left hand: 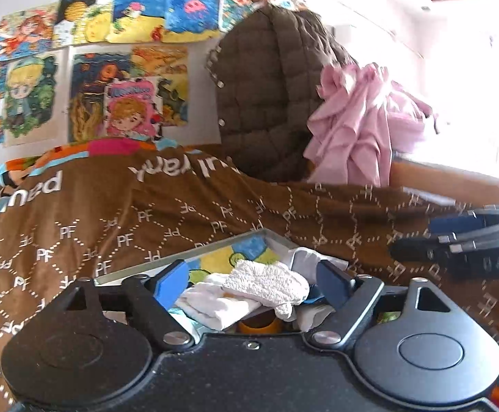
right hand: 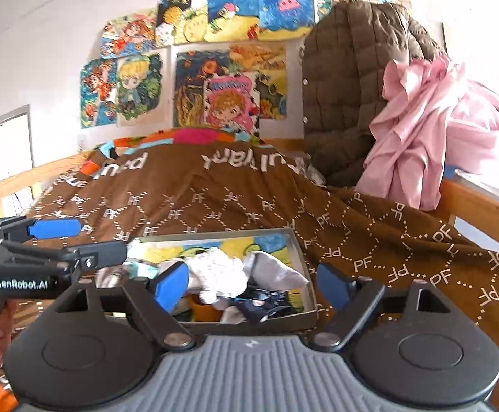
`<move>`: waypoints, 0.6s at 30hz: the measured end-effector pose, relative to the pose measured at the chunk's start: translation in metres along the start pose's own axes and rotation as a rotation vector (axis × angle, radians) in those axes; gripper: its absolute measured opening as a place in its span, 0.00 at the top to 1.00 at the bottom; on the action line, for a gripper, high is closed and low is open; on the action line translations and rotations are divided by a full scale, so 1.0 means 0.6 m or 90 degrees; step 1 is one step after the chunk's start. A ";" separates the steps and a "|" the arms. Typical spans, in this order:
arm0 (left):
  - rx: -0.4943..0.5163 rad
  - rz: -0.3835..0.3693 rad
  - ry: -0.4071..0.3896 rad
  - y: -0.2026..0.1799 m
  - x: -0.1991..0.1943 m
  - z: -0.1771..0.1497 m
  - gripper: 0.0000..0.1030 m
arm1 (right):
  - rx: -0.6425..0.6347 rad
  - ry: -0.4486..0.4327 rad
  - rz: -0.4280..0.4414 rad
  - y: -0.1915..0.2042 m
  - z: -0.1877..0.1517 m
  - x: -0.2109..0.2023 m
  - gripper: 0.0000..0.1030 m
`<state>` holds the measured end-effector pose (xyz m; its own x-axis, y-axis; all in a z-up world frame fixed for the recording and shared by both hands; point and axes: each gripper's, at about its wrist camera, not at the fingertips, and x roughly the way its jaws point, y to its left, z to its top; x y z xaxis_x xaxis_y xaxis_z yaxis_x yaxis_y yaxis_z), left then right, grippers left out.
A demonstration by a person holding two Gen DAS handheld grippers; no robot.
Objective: Organize soft objects
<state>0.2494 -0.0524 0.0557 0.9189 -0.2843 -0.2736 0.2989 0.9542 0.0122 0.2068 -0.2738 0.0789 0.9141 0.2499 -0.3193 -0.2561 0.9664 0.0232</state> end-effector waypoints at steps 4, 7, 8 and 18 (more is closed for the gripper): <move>-0.017 0.007 -0.019 -0.006 -0.054 0.012 0.10 | -0.006 -0.019 0.005 0.025 0.004 -0.048 0.12; -0.016 0.009 -0.028 -0.013 -0.090 0.020 0.07 | 0.004 -0.030 0.009 0.035 0.009 -0.081 0.10; -0.017 0.010 -0.031 -0.015 -0.103 0.022 0.06 | 0.007 -0.034 0.010 0.038 0.011 -0.091 0.10; -0.054 0.032 -0.054 -0.020 -0.204 0.022 0.01 | 0.022 -0.057 0.000 0.057 0.017 -0.166 0.05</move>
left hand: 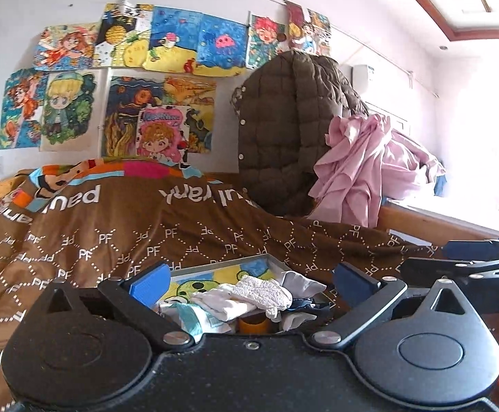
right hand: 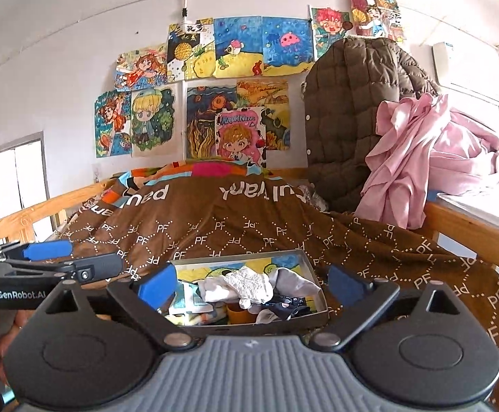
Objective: Organize soft objects
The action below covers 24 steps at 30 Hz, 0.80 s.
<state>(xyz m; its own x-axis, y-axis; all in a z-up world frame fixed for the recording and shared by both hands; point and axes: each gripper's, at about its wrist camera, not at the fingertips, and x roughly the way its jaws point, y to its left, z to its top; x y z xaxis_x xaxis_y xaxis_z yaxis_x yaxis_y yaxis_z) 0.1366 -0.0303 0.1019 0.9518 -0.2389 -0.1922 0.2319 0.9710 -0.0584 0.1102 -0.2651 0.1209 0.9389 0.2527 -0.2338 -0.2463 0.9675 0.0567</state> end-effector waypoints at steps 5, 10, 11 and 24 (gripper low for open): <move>-0.019 0.012 -0.005 0.003 -0.035 -0.007 0.01 | 0.009 -0.005 -0.006 0.009 -0.007 -0.025 0.03; -0.035 0.026 -0.004 0.009 -0.063 -0.018 0.01 | 0.024 -0.003 -0.011 0.018 -0.026 -0.045 0.01; -0.039 0.030 -0.002 0.011 -0.068 -0.021 0.01 | 0.028 -0.001 -0.012 0.020 -0.031 -0.049 0.01; -0.057 0.104 0.023 0.023 -0.134 -0.076 0.01 | 0.072 0.029 -0.039 0.033 -0.106 -0.078 0.00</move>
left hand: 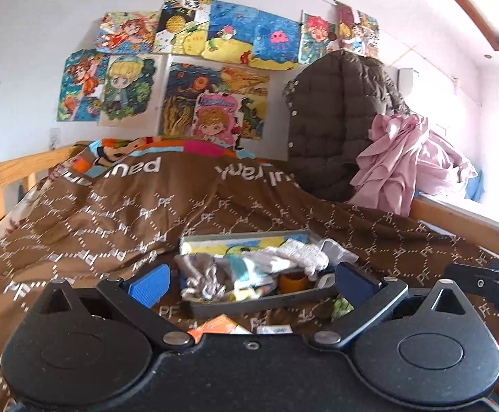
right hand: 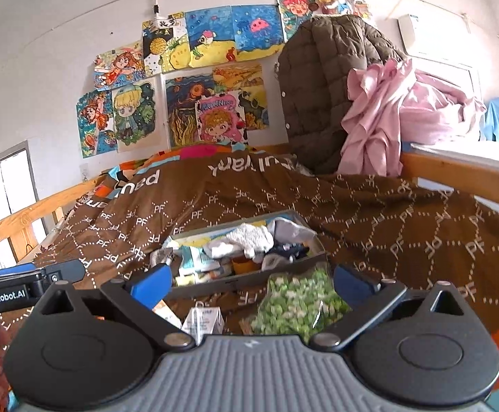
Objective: Organize soft objects
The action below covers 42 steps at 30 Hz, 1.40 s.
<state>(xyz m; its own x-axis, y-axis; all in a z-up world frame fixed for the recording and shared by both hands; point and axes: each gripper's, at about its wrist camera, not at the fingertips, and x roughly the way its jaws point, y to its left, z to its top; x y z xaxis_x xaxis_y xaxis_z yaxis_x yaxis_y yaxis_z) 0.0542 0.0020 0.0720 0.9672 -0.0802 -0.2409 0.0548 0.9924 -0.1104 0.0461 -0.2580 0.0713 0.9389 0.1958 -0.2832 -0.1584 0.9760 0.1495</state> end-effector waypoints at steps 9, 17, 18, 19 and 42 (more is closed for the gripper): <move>0.000 0.024 0.027 0.005 -0.020 -0.041 0.01 | -0.008 0.015 -0.016 0.010 -0.044 -0.005 0.00; -0.003 0.039 0.048 0.008 -0.016 -0.066 0.01 | -0.015 0.020 -0.014 0.015 -0.066 -0.003 0.00; -0.002 0.040 0.050 0.009 -0.016 -0.068 0.01 | -0.015 0.021 -0.012 0.015 -0.070 -0.002 0.00; 0.000 0.041 0.051 0.009 -0.016 -0.072 0.01 | -0.015 0.022 -0.011 0.015 -0.073 -0.001 0.00; 0.021 0.033 0.087 0.003 0.005 -0.134 0.01 | 0.023 0.097 -0.030 -0.010 -0.119 0.052 0.00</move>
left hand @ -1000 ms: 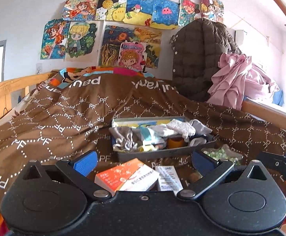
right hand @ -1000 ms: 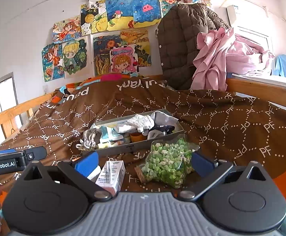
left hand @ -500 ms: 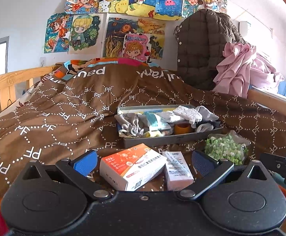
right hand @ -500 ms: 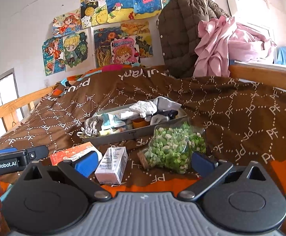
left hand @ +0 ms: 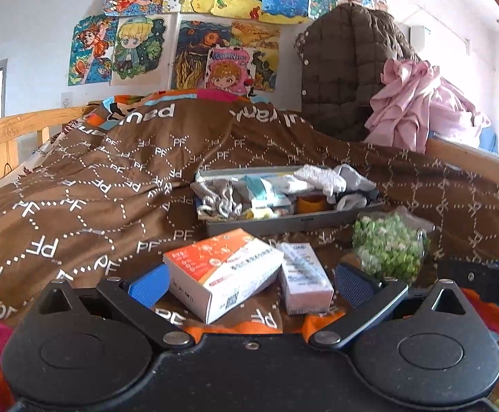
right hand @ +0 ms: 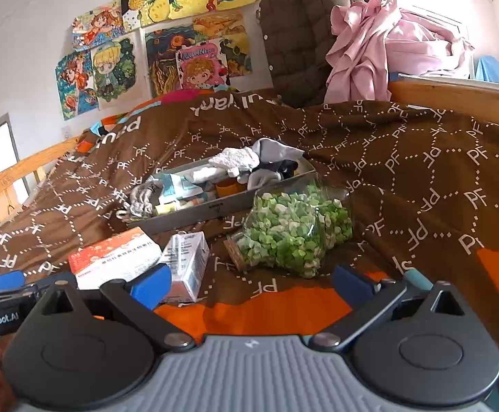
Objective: Organize soft objects
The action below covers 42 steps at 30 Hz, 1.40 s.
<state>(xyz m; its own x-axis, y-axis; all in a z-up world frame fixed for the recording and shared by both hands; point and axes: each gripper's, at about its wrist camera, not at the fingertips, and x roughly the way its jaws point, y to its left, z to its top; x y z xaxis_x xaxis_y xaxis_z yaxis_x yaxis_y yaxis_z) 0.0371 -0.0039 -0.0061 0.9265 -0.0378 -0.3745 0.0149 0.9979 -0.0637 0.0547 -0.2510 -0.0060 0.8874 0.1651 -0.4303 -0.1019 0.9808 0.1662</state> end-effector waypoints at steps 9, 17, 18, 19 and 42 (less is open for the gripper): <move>-0.013 -0.001 0.033 0.008 0.013 -0.020 0.01 | -0.051 -0.009 -0.014 0.013 -0.007 0.003 0.00; -0.017 0.003 0.037 0.012 0.016 -0.021 0.01 | -0.052 -0.002 -0.015 0.013 -0.010 0.005 0.00; -0.017 0.002 0.038 0.012 0.017 -0.021 0.01 | -0.052 -0.001 -0.016 0.012 -0.010 0.005 0.00; -0.018 0.002 0.038 0.012 0.017 -0.021 0.01 | -0.052 -0.001 -0.016 0.012 -0.010 0.006 0.00; -0.013 0.001 0.038 0.010 0.014 -0.024 0.01 | -0.052 0.015 -0.017 0.011 -0.015 0.013 0.00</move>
<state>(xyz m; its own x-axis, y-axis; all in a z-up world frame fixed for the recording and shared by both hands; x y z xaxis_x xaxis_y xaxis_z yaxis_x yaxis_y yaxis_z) 0.0394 0.0008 -0.0229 0.9022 -0.0393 -0.4296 0.0048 0.9967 -0.0812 0.0571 -0.2422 -0.0163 0.8796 0.1401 -0.4547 -0.1153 0.9899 0.0819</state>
